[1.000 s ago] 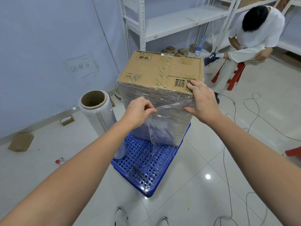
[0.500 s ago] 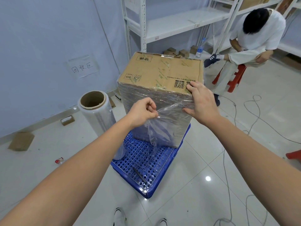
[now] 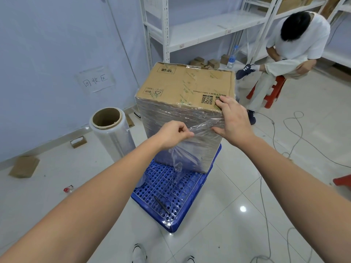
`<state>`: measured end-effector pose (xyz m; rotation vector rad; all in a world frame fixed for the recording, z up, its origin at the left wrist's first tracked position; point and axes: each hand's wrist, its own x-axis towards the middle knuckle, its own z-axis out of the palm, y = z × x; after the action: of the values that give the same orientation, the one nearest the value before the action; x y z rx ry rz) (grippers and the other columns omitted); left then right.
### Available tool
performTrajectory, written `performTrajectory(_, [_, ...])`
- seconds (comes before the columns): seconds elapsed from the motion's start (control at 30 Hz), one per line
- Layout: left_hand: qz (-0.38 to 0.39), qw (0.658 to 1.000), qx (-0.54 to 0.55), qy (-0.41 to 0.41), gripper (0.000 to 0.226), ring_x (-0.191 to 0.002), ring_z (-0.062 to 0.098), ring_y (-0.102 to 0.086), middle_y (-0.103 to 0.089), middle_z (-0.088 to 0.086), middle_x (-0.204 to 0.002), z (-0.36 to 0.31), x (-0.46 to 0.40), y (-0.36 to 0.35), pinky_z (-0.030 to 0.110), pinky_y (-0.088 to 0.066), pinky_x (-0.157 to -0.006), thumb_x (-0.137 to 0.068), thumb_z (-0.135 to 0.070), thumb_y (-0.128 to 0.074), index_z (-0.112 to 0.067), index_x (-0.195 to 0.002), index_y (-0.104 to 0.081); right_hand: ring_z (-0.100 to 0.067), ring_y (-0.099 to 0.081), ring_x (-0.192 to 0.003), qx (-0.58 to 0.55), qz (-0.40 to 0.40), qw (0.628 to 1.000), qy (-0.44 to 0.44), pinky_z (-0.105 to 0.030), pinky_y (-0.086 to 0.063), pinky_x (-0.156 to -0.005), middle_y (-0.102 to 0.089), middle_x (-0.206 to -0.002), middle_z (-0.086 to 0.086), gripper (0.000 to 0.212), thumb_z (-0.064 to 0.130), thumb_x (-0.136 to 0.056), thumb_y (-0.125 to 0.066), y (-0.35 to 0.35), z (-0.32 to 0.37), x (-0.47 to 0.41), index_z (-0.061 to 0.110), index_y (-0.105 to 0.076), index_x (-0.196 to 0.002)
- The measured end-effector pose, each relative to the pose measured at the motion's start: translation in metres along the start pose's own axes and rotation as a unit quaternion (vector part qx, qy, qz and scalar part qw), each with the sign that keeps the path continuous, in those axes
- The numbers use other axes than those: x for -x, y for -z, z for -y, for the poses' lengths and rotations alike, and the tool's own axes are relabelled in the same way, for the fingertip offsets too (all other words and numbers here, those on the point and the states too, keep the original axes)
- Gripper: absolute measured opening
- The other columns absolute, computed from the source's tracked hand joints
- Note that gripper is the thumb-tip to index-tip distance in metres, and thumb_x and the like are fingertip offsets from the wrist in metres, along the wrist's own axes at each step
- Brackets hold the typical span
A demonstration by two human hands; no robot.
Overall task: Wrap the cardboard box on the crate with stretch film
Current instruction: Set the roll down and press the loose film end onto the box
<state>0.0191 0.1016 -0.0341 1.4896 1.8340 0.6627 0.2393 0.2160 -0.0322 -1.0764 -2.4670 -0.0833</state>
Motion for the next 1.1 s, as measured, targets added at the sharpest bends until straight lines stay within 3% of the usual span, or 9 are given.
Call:
performTrajectory(0.2, [-0.087,0.994,0.060,0.001,0.020,-0.071,0.006,-0.059,-0.070,-0.012,-0.076,-0.003,0.002,-0.002,0.024,-0.048,-0.067,-0.090,-0.036,-0.080,-0.022,-0.078,-0.071,-0.027,-0.032,-0.142,-0.002,-0.003,1.000,-0.004,-0.048,-0.031,-0.113,-0.039,-0.151,-0.008,0.100,0.038,-0.063,-0.090,-0.001,0.000,0.000,0.012,-0.040,-0.145])
performTrajectory(0.33, [-0.099,0.994,0.051,0.006,0.018,-0.075,0.010,-0.065,-0.072,-0.010,-0.078,-0.002,0.003,0.006,0.031,-0.054,-0.073,-0.091,-0.032,-0.079,-0.025,-0.077,-0.070,-0.027,-0.031,-0.142,-0.004,-0.001,1.000,-0.004,-0.048,-0.030,-0.114,-0.038,-0.151,-0.008,0.099,0.038,-0.064,-0.090,0.000,0.001,0.000,0.012,-0.039,-0.146])
performTrajectory(0.47, [-0.110,0.994,0.007,-0.006,0.020,-0.066,0.009,-0.060,-0.068,-0.010,-0.074,-0.004,0.006,0.007,0.025,-0.047,-0.062,-0.092,-0.032,-0.077,-0.029,-0.076,-0.067,-0.027,-0.031,-0.142,-0.005,-0.003,1.000,-0.004,-0.048,-0.031,-0.114,-0.039,-0.151,-0.008,0.099,0.037,-0.063,-0.090,0.001,0.001,0.000,0.012,-0.040,-0.145])
performTrajectory(0.6, [-0.047,0.998,-0.016,-0.026,0.014,-0.067,0.005,-0.059,-0.072,-0.005,-0.078,-0.005,0.007,0.012,0.020,-0.049,-0.067,-0.084,-0.020,-0.086,-0.022,-0.082,-0.072,-0.028,-0.032,-0.142,-0.008,0.001,1.000,-0.006,-0.049,-0.032,-0.113,-0.038,-0.151,-0.008,0.100,0.037,-0.063,-0.090,0.000,0.001,0.000,0.012,-0.039,-0.146])
performTrajectory(0.73, [0.024,0.995,-0.093,-0.031,0.026,-0.071,0.007,-0.058,-0.066,-0.006,-0.081,0.003,0.010,0.018,0.021,-0.051,-0.074,-0.080,-0.002,-0.085,-0.018,-0.092,-0.069,-0.028,-0.032,-0.142,-0.010,-0.005,1.000,-0.005,-0.050,-0.031,-0.113,-0.038,-0.151,-0.008,0.099,0.036,-0.064,-0.090,0.001,0.002,0.001,0.012,-0.039,-0.145])
performTrajectory(0.9, [0.029,0.979,-0.198,-0.025,0.017,-0.089,0.017,-0.064,-0.068,-0.005,-0.094,0.013,0.011,0.023,0.025,-0.046,-0.077,-0.088,-0.006,-0.073,-0.018,-0.100,-0.069,-0.028,-0.033,-0.140,-0.013,-0.009,1.000,-0.001,-0.051,-0.032,-0.113,-0.039,-0.149,-0.009,0.099,0.036,-0.063,-0.091,0.002,0.003,0.001,0.011,-0.040,-0.145])
performTrajectory(1.1, [0.037,0.965,-0.258,-0.007,0.014,-0.090,0.021,-0.064,-0.060,-0.012,-0.083,0.014,0.010,0.025,0.033,-0.052,-0.082,-0.090,-0.011,-0.071,-0.023,-0.088,-0.063,-0.028,-0.032,-0.141,-0.013,-0.005,1.000,-0.003,-0.050,-0.031,-0.113,-0.039,-0.150,-0.009,0.100,0.036,-0.063,-0.091,0.003,0.003,0.001,0.012,-0.040,-0.145])
